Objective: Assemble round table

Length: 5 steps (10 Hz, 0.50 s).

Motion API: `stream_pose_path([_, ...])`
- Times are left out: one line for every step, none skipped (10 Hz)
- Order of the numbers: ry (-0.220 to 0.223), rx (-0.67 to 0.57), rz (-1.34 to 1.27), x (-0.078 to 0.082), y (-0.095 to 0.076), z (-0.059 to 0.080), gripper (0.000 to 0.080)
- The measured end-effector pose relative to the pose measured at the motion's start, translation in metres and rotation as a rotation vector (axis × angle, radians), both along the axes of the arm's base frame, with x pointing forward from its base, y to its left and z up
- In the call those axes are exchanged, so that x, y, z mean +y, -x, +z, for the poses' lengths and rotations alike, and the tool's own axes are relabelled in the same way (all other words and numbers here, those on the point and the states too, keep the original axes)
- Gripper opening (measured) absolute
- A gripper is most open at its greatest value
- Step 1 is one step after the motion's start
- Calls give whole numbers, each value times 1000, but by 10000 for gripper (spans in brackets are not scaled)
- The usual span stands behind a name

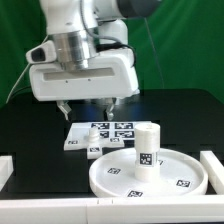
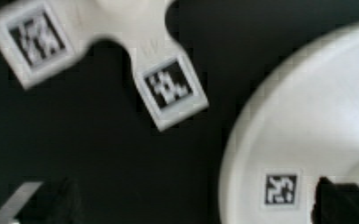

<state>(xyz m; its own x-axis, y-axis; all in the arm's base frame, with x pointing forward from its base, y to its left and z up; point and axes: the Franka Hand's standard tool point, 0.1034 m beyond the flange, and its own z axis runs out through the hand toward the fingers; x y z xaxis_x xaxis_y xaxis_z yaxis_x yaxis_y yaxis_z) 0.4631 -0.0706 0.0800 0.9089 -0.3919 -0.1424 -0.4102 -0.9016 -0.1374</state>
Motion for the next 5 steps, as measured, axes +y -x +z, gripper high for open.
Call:
stream_pose_path([-16,36,4,-2,-1,1,649])
stream_pose_path([-32,72,21,0,-1,0,649])
stream_pose_path([-66,126,31,2,2,0,649])
stream_pose_path([-91,183,36,2,4,-2,649])
stream_pose_path([-141,304,33,2,10,-5,649])
